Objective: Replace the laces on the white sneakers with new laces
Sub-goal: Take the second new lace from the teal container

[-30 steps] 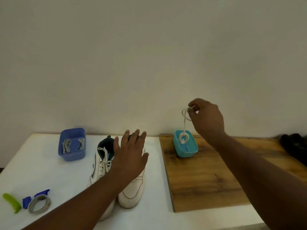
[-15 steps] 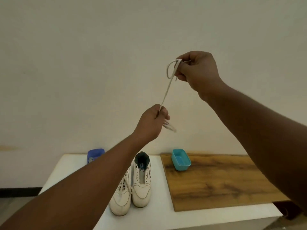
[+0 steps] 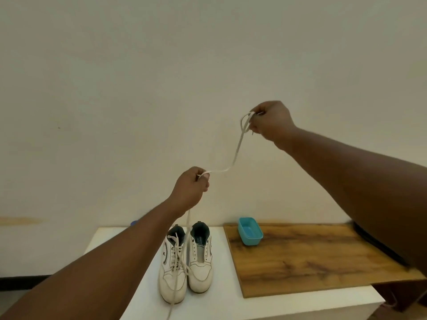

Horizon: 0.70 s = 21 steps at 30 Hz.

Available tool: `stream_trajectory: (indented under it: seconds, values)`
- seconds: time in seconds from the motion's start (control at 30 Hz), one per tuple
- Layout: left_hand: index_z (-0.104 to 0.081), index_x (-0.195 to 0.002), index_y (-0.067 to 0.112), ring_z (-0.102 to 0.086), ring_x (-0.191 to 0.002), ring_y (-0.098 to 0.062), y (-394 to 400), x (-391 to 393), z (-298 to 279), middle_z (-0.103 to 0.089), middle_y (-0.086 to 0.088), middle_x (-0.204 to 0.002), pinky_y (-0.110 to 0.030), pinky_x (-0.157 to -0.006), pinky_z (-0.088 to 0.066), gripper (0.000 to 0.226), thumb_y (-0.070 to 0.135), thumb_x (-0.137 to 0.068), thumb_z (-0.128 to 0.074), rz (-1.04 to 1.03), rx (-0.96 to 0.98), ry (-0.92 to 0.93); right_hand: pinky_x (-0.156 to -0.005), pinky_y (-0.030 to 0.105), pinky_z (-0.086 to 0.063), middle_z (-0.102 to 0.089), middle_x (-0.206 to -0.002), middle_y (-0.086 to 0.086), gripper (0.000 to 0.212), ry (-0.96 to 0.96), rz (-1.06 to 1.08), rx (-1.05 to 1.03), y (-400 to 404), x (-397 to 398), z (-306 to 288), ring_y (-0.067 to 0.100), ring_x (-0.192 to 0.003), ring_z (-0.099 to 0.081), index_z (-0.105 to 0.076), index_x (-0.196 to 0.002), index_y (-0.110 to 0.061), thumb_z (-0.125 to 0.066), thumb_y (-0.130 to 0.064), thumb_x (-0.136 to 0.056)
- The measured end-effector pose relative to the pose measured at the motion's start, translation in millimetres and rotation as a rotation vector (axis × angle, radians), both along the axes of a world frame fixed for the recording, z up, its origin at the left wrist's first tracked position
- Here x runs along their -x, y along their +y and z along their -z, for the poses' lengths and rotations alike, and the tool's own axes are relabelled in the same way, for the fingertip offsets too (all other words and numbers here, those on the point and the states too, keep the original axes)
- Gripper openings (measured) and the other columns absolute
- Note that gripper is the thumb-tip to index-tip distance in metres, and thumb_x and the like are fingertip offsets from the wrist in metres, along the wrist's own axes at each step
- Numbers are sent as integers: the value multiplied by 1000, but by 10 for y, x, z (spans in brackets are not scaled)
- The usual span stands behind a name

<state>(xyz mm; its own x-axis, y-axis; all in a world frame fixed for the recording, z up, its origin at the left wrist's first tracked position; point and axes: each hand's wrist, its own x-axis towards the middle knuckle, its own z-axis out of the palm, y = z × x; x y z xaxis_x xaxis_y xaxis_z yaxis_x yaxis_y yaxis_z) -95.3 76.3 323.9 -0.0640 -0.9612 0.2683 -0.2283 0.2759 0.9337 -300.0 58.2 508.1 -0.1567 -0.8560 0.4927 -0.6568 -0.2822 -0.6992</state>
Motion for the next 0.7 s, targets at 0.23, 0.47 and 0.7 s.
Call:
stream_trajectory:
  seconds: [0.23,0.47,0.7]
  values:
    - [-67,-101,23,-54,-72,-8,9,69,-743,-61,6,-84,-26,-66,-42,26,37,-104,-45,-58,120,117,-50,18,-45,-65,-116,4,60,160,23,-221,96,-32,293,16,-76,-64,-55,-141,-20,-53,-1,-85]
    - [-69,-91,14,-63,-71,-5,46,273,-1336,-70,0,-84,-22,-68,-48,26,30,-102,-51,19,296,-50,-79,39,-55,-73,-92,6,15,75,-377,-209,188,-300,407,21,-84,-69,-70,-99,-9,-58,-17,-96]
    - [-69,-95,16,-52,-67,-11,-56,157,-1516,-60,3,-81,-27,-65,-45,27,39,-100,-54,-110,214,150,-72,29,-49,-72,-76,9,36,-41,-216,-310,147,-55,516,19,-68,-66,-67,-109,-3,-44,-30,-108]
